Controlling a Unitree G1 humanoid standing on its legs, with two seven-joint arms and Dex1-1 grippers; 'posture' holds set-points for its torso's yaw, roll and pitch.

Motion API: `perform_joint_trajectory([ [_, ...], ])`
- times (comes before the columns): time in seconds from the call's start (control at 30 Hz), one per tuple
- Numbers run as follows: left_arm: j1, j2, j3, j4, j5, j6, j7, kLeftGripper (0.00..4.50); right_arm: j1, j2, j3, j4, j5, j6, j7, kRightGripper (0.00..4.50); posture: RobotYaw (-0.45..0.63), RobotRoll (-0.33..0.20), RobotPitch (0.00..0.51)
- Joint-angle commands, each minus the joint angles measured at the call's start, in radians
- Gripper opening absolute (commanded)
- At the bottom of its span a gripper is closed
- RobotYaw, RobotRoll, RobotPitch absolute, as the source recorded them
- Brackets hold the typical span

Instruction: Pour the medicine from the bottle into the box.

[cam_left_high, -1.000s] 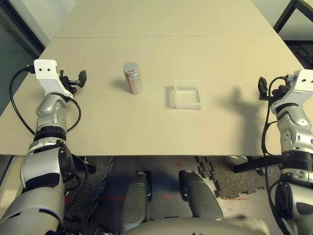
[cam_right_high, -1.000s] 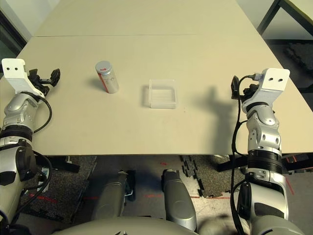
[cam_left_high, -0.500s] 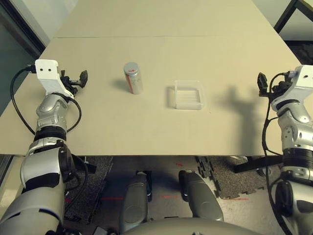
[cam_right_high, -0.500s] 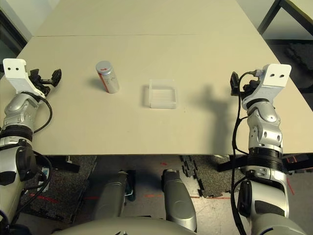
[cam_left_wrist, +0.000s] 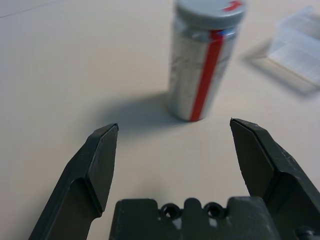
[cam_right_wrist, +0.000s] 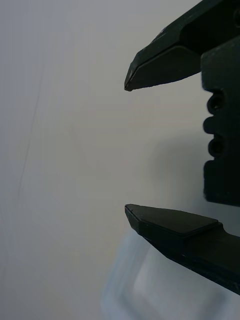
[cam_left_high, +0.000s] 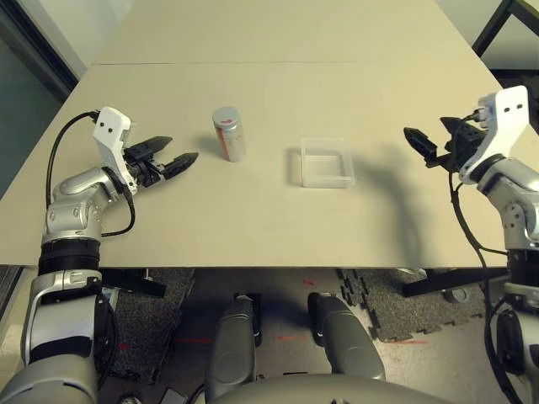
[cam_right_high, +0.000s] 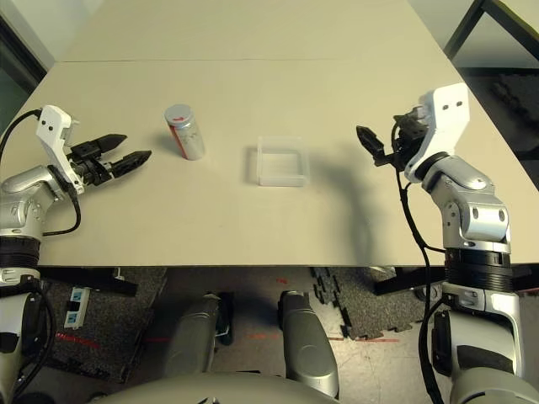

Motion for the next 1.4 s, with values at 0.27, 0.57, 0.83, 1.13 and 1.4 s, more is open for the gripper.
perform_joint_trajectory([
  [0.27,-0.136,-0.100,-0.058,0.199,0.062,-0.124,0.040,4.48,0.046,0.013,0.081,-0.238,0.120,0.189,0.094,4.50,-0.17,0.000,0.157],
  [0.57,-0.234,-0.177,-0.075,0.401,0.104,-0.250,0.059,4.48,0.056,0.025,0.094,-0.307,0.138,0.243,0.078,4.50,-0.22,0.000,0.155],
  [0.83,-0.323,-0.239,-0.083,0.574,0.147,-0.367,0.100,4.48,0.054,0.039,0.099,-0.326,0.134,0.250,0.061,4.50,-0.25,0.000,0.146],
  [1.13,-0.355,-0.266,-0.081,0.704,0.190,-0.445,0.133,4.10,0.046,0.048,0.102,-0.322,0.129,0.242,0.052,4.50,-0.25,0.000,0.137],
  [1.4,-0.361,-0.262,-0.069,0.703,0.187,-0.475,0.086,2.50,0.031,0.053,0.105,-0.304,0.123,0.233,0.053,4.50,-0.24,0.000,0.133],
])
